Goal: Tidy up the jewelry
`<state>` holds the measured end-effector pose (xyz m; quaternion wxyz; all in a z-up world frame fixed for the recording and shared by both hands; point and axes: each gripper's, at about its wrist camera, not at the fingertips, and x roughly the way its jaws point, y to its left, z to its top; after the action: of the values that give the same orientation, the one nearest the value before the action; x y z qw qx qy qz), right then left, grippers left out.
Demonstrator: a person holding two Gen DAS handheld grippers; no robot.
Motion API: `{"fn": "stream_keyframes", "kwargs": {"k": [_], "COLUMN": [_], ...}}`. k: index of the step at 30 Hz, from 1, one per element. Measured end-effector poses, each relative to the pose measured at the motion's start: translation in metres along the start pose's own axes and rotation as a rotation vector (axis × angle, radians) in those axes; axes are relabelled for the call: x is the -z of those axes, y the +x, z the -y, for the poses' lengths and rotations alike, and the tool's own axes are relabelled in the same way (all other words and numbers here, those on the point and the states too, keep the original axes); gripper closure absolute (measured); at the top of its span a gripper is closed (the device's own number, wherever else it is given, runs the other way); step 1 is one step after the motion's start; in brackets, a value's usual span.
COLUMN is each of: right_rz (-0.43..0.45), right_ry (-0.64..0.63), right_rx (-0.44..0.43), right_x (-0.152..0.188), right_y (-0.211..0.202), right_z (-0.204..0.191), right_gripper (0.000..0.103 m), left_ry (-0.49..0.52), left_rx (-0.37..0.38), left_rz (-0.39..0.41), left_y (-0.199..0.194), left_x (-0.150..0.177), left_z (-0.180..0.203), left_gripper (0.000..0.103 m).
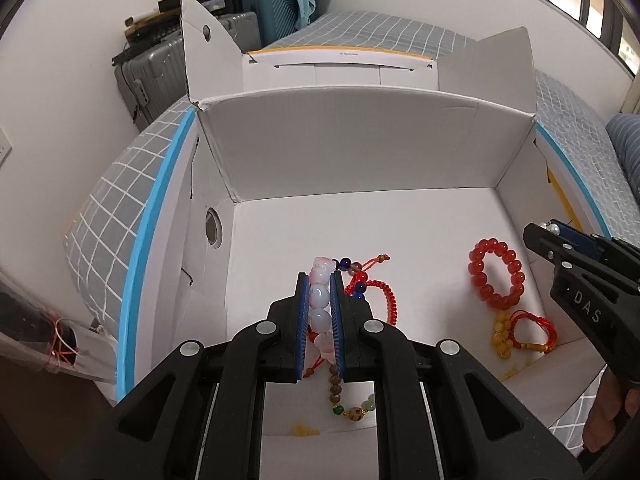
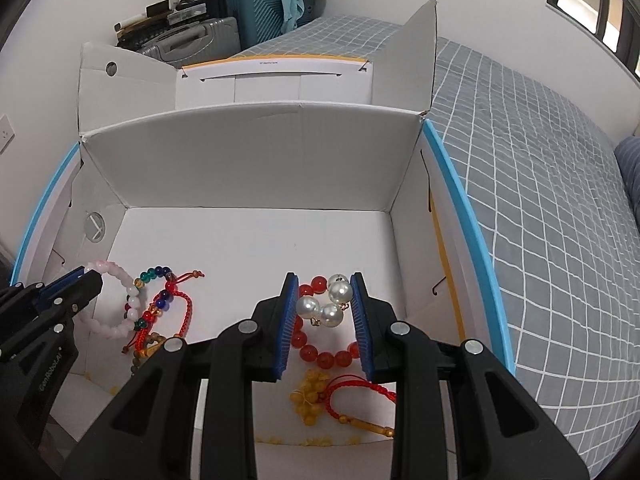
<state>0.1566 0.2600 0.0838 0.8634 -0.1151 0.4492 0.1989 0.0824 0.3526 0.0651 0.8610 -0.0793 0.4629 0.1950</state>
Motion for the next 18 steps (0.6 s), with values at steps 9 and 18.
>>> {"fn": "stream_keyframes", "kwargs": {"k": [9,18], "right_rz": [0.026,0.107], "right_ry": [0.012,0.043], "right_rx": [-0.009,-0.024], "right_x": [0.002,0.012], "right_y": [-0.014,-0.059], "right_z": [0.003,0.011], "right_gripper": [0.058,0.027], "left_ry": [-0.009,-0.020], "left_rx": [-0.009,0.002], "left_rz": [0.032,0.106], "left_y": [-0.020,-0.065], "left_x": [-0.001,0.021], "left_z": [0.002,0.001], "left_gripper": [0.066,0.045]}}
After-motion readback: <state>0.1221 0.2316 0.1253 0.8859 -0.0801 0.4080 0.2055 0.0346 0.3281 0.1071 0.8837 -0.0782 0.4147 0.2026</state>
